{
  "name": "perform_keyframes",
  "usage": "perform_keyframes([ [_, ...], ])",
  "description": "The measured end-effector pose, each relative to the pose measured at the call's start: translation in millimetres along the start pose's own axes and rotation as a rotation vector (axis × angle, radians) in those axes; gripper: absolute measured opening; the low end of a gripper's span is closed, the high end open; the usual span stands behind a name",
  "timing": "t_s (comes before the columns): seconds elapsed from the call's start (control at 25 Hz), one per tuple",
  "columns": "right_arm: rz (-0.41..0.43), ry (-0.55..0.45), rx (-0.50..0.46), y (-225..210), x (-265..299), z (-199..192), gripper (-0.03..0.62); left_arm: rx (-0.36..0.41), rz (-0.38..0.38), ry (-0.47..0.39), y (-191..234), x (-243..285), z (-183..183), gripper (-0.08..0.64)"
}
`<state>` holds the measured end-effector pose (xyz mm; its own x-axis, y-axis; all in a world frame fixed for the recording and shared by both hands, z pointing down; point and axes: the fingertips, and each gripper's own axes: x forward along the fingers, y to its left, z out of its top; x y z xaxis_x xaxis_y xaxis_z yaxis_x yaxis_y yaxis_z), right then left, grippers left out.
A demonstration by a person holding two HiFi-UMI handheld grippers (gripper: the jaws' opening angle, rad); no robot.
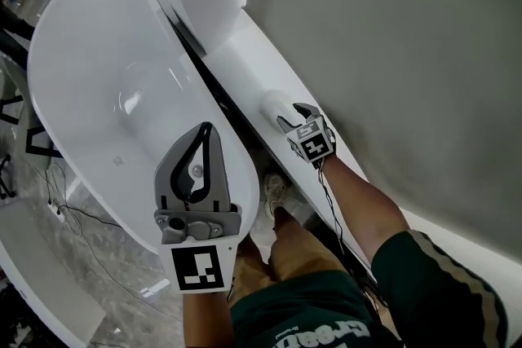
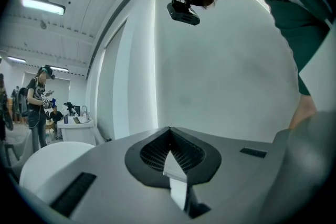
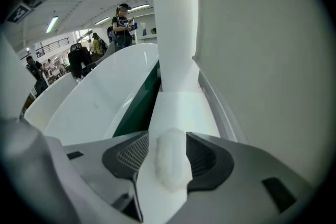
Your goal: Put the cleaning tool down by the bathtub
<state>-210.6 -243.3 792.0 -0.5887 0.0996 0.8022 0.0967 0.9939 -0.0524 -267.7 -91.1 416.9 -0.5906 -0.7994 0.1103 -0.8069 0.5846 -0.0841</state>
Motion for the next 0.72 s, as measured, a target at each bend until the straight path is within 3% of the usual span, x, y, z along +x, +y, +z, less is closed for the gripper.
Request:
perform_keyframes([
  [0.48, -0.055, -0.222, 0.071, 9.0, -77.9, 66.2, 0.227, 0.059, -0.085, -0.069, -18.6, -13.7, 49.4, 0.006],
  [0.72, -0.112, -0.371, 0.096, 5.6, -142.5, 120.6, 0.227, 0.085, -0.127, -0.11, -25.0, -17.7, 86.8, 0.006],
])
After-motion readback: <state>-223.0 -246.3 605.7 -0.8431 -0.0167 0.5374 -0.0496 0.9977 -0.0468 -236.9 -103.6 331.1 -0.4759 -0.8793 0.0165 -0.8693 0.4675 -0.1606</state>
